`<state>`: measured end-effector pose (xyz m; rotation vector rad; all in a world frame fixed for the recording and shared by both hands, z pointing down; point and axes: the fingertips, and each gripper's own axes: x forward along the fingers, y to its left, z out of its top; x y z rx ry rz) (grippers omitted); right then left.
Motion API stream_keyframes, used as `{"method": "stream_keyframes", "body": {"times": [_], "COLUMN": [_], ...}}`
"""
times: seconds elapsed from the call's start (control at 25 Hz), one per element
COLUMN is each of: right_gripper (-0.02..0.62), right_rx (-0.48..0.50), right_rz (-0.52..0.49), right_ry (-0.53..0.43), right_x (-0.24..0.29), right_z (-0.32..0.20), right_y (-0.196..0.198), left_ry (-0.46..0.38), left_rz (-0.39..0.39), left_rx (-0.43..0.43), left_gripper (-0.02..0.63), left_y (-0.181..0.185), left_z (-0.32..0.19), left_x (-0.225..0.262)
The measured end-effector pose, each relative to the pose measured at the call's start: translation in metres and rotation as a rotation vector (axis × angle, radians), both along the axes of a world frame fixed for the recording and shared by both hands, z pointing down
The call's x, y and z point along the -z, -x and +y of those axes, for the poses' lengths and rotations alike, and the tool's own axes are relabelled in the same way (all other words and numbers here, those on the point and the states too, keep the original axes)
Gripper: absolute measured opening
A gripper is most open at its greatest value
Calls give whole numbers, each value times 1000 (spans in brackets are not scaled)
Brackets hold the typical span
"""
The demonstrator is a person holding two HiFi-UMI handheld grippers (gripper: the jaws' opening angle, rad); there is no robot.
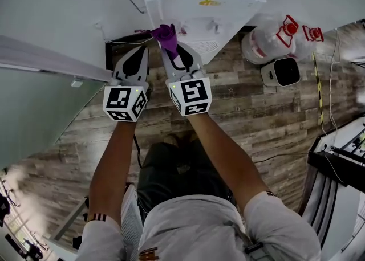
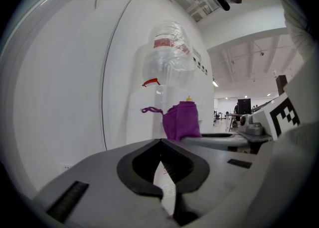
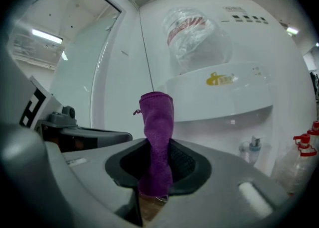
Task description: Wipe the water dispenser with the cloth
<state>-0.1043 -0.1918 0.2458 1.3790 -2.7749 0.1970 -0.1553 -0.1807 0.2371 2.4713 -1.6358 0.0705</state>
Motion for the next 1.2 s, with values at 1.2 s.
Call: {"method": "stream_keyframes", "body": {"times": [1.2], "right_gripper": [98], "right_rx": [-48], "right_rz": [-23], "right_ry": [-151], "right_x": [-22], "right_z": [-21], "right_y": [-60], "left_ry": [-178], "left_rz": [74], "left_rx": [-19], "left_gripper": [-2], "left_y": [-24], "left_z": [-33], "left_x": [-37]}}
